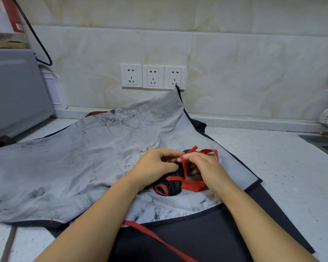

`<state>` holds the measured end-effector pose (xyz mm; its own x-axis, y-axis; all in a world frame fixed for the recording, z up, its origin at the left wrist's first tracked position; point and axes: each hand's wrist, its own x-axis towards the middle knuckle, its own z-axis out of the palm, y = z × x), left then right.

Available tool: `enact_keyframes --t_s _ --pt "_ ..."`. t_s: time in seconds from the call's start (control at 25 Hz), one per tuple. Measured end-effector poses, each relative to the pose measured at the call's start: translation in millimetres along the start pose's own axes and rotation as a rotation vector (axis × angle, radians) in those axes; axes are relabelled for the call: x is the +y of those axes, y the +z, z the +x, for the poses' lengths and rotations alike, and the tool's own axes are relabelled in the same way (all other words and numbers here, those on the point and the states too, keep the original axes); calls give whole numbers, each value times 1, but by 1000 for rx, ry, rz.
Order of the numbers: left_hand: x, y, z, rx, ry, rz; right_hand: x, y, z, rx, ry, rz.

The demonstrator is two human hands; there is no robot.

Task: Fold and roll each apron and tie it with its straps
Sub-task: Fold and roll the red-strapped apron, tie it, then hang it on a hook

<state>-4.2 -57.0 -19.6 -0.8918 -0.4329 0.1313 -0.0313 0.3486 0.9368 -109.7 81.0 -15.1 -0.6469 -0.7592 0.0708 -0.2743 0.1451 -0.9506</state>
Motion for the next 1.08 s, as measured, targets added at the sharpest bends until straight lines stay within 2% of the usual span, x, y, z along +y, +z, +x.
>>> enact_keyframes --t_s 0.16,0.4,0.52,0.84,1.08 --pt "-3 4 2 101 -4 64 2 1 0 -40 -58 -50" --pt "-2 7 4 146 -54 -51 4 4 3 -20 -126 -110" --pt "-3 9 4 86 -63 -68 5 2 6 -8 -139 -77" --pt "-7 11 7 30 -77 -92 5 4 9 60 -157 -178" --pt "-5 11 4 26 -67 -239 7 5 9 142 -58 -24"
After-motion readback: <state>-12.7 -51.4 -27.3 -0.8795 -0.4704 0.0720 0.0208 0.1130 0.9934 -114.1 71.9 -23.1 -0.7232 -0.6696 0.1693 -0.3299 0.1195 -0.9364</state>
